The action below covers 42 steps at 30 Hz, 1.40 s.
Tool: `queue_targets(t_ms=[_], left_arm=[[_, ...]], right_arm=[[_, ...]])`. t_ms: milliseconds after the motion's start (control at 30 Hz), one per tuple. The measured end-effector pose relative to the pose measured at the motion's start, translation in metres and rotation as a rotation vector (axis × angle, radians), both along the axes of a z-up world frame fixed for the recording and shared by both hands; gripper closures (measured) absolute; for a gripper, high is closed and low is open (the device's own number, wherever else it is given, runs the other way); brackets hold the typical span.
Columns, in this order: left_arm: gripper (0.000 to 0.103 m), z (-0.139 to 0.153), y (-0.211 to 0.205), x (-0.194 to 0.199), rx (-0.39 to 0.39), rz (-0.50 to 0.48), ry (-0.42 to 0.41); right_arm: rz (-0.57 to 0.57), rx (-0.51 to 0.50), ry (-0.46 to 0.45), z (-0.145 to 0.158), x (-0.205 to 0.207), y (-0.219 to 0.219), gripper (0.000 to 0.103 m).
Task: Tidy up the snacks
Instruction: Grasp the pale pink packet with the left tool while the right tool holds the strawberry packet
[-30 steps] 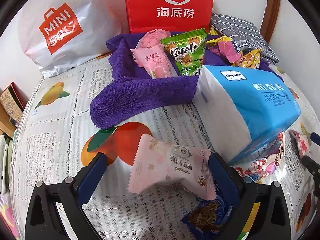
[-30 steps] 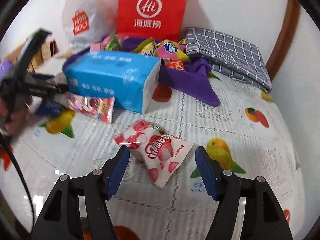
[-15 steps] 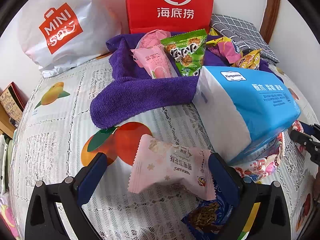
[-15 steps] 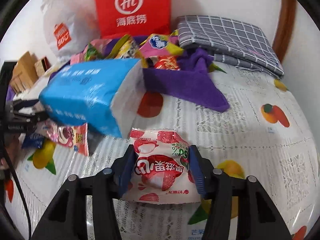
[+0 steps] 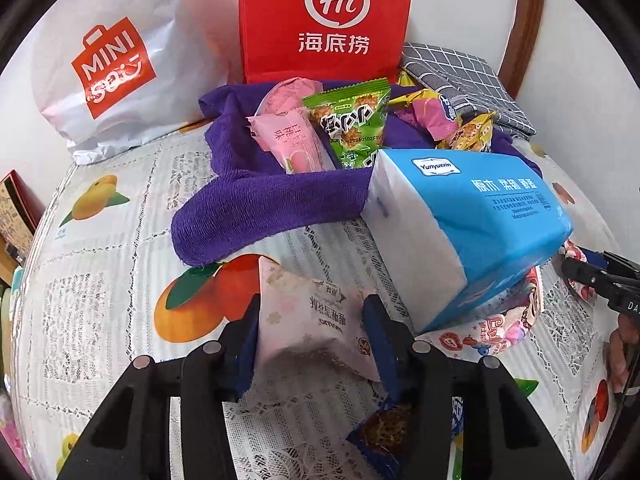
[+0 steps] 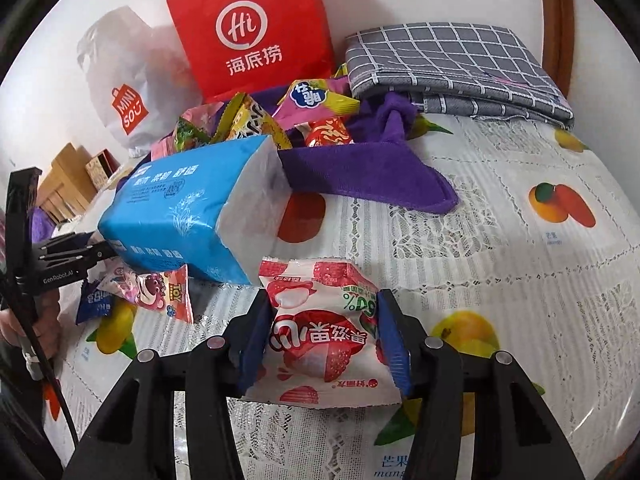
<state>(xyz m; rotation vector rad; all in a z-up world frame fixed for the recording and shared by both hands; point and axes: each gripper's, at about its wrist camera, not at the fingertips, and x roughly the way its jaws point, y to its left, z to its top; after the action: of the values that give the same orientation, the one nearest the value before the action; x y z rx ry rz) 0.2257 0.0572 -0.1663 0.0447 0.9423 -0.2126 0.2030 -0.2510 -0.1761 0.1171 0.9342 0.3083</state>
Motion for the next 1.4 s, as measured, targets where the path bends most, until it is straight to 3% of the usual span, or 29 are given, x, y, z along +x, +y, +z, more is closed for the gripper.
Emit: queue_targets(t_ms=[100,200,333,500,1000,1133,1267,1400], left_arm=[[0.057,0.000,0.000,0.000,0.001,-0.002,-0.003],[0.067,0.002,0.002,-0.001,-0.023,-0.003,-0.013],[0.071,0.006,0.007,-0.001,-0.038,0.015,-0.022],[0.072,0.013,0.013,-0.002,-0.066,0.030,-0.038],[0.072,0.028,0.026,-0.005,-0.172,0.045,-0.063],[0.072,0.034,0.027,-0.008,-0.204,0.040,-0.077],[0.072,0.039,0.026,-0.010,-0.218,0.032,-0.089],[0.072,0.044,0.024,-0.014,-0.225,0.020,-0.109]], right_arm=[[-0.005,0.021,0.002,0.001,0.001,-0.002,0.051],[-0.004,0.001,0.000,0.002,0.000,-0.001,0.051],[-0.003,-0.030,-0.004,0.002,-0.001,0.003,0.051],[-0.005,-0.055,-0.011,0.002,-0.002,0.006,0.051],[-0.007,0.031,-0.054,0.009,-0.007,-0.003,0.052],[-0.040,0.005,-0.077,0.013,-0.010,-0.004,0.052],[-0.067,0.048,-0.077,0.022,-0.011,-0.001,0.052],[-0.061,0.023,-0.117,0.043,-0.014,0.014,0.052]])
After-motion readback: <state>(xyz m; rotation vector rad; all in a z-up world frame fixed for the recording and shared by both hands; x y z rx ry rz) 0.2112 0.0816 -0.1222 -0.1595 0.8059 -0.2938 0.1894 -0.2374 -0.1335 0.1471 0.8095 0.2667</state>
